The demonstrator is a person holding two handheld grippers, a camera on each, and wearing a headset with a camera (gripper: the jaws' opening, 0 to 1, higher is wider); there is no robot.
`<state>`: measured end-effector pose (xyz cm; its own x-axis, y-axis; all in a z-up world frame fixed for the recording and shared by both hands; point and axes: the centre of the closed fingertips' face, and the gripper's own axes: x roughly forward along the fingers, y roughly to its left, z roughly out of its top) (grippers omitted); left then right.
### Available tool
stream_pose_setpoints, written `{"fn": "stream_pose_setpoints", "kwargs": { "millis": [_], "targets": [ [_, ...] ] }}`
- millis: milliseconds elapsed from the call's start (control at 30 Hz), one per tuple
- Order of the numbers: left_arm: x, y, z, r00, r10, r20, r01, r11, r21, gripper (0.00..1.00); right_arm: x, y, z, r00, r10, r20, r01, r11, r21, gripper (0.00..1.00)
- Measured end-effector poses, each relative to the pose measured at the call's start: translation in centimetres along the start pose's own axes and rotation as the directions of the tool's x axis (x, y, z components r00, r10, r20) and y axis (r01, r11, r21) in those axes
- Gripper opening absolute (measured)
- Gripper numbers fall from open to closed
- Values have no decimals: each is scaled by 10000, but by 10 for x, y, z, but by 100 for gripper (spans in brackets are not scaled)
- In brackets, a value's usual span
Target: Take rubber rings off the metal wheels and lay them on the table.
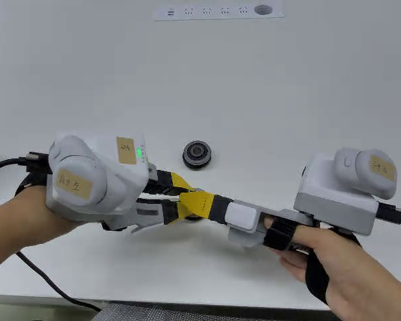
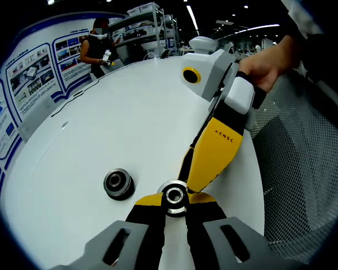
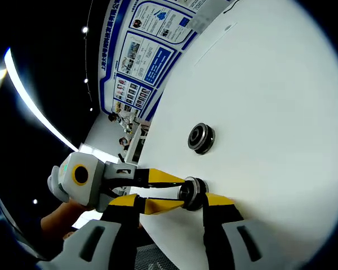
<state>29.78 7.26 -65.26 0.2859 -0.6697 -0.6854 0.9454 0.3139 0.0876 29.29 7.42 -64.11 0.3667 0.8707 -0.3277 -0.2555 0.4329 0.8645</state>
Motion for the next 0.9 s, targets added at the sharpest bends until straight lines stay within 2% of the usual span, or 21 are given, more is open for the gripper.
{"fn": "stream_pose_setpoints", "kwargs": {
  "millis": [200,300,433,600,633,667,900],
  "targets": [
    [0,1,-1,10000,6,-46,-6,10000,16,13,1,0,1,9999,-135,90,134,9997,192,47],
    [0,1,-1,10000,20,-61,-20,10000,4,13,2,-1,1,9992,-383,104,381,9990,252,46],
    [0,1,-2,10000,53,-77,-53,10000,-5,13,3,2,0,9987,-501,-14,501,9987,68,47],
    [0,2,-2,9999,58,-100,-58,10000,-43,13,3,2,0,9985,-548,-60,550,9980,310,48],
    [0,2,-2,9999,58,-116,-59,10000,-80,13,3,2,0,9982,-592,-88,595,9977,328,48],
    [0,2,-2,9999,52,-150,-53,10000,-69,13,2,-1,-1,9963,-861,-21,861,9952,466,47],
    [0,2,-2,9999,62,-146,-63,9999,-110,13,5,2,0,9958,-914,54,912,9955,260,48]
  ]
}}
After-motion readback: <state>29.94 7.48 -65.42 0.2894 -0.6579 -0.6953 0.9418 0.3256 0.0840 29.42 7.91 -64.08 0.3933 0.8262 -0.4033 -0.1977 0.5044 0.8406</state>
